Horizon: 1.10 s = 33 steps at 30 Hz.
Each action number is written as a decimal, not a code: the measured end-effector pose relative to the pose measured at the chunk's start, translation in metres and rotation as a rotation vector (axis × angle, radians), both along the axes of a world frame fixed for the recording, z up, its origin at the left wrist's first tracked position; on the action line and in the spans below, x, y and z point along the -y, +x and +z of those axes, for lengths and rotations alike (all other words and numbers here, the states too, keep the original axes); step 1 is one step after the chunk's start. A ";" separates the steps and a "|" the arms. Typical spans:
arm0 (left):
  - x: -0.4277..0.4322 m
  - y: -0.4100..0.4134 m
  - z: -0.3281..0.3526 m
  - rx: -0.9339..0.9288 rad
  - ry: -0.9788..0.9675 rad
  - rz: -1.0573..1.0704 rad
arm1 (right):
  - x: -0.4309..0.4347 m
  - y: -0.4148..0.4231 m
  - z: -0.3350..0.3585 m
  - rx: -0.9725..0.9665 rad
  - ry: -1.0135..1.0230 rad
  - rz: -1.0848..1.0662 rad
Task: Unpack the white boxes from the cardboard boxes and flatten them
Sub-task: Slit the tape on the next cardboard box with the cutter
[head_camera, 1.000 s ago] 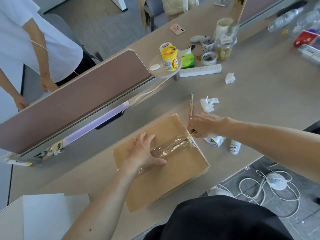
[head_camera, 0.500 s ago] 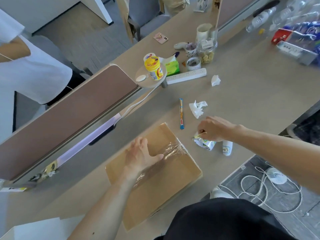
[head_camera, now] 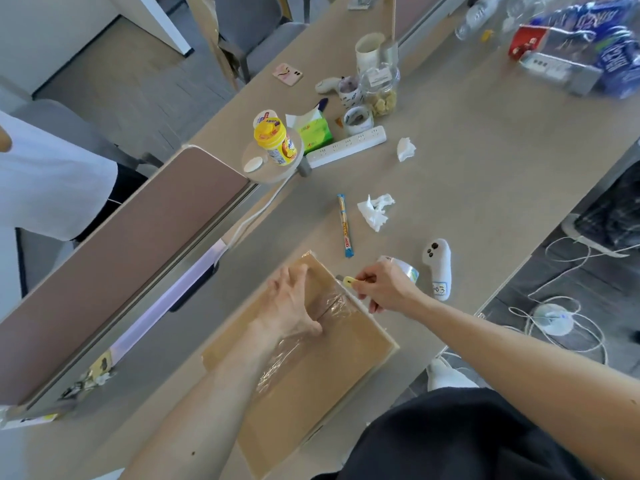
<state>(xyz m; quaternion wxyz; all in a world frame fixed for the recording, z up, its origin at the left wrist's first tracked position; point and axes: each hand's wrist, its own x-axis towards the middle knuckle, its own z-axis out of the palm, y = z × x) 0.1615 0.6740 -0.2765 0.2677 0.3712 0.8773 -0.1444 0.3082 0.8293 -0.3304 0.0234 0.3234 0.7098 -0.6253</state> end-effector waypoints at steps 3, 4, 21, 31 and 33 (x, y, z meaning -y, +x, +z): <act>-0.005 0.008 -0.006 -0.041 0.000 0.021 | 0.002 -0.002 -0.004 0.005 -0.046 -0.010; -0.006 0.009 -0.008 -0.051 0.006 0.030 | 0.002 -0.003 -0.004 0.004 -0.049 -0.005; -0.007 0.007 -0.001 0.009 -0.014 0.048 | -0.019 -0.003 0.013 0.061 0.145 0.215; -0.008 0.003 -0.005 0.015 -0.025 0.047 | -0.007 0.016 0.012 0.072 0.064 0.267; -0.007 0.002 -0.006 0.012 -0.025 0.046 | -0.008 0.019 0.015 0.089 0.068 0.293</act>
